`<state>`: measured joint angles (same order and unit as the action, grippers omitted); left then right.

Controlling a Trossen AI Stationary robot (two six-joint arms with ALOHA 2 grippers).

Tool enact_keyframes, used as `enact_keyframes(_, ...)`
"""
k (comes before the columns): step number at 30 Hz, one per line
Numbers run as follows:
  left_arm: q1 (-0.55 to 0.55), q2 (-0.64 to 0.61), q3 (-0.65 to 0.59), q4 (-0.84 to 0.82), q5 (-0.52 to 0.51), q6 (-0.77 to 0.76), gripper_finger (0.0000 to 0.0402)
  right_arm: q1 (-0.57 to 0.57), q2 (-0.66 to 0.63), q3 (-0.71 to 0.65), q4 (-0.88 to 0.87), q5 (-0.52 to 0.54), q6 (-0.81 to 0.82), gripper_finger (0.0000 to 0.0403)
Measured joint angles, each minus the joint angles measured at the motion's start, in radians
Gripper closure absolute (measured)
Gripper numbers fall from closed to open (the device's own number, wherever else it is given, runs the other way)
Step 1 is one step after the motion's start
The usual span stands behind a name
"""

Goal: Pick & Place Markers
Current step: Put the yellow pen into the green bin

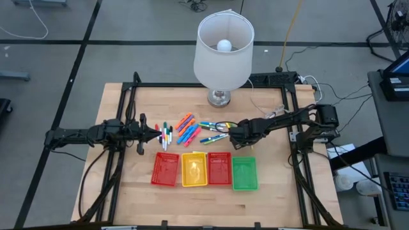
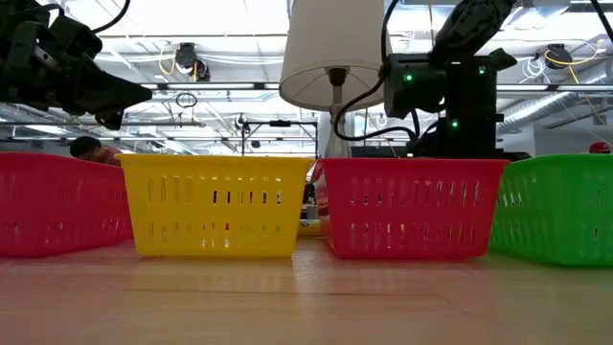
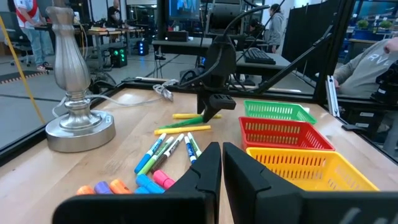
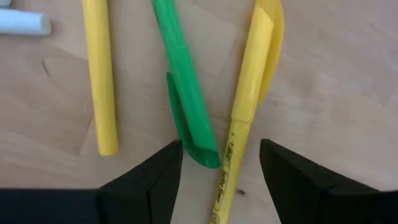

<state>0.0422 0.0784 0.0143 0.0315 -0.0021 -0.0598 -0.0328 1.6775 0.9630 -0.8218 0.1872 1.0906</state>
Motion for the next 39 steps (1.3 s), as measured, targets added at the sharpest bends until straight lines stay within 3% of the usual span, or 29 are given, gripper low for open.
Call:
enact_keyframes(7,0.0,0.0,0.0,0.0,0.0,0.0,0.038,0.047,0.0,-0.003,-0.056,0.009,-0.003,0.0195)
enact_keyframes(14,0.0,0.0,0.0,0.0,0.0,0.0,0.038,0.06,-0.002,-0.053,0.008,0.019,-0.007,0.0195)
enact_keyframes(18,0.0,0.0,0.0,0.0,0.0,0.0,0.038,0.059,-0.002,-0.101,0.055,-0.029,-0.007,0.0204)
enact_keyframes(33,0.0,0.0,0.0,0.0,0.0,0.0,0.038,0.06,0.001,-0.138,0.099,-0.06,-0.043,0.0362)
enact_keyframes(39,0.0,0.0,0.0,0.0,0.0,0.0,0.038,0.06,-0.001,-0.138,0.098,-0.052,-0.085,0.0392)
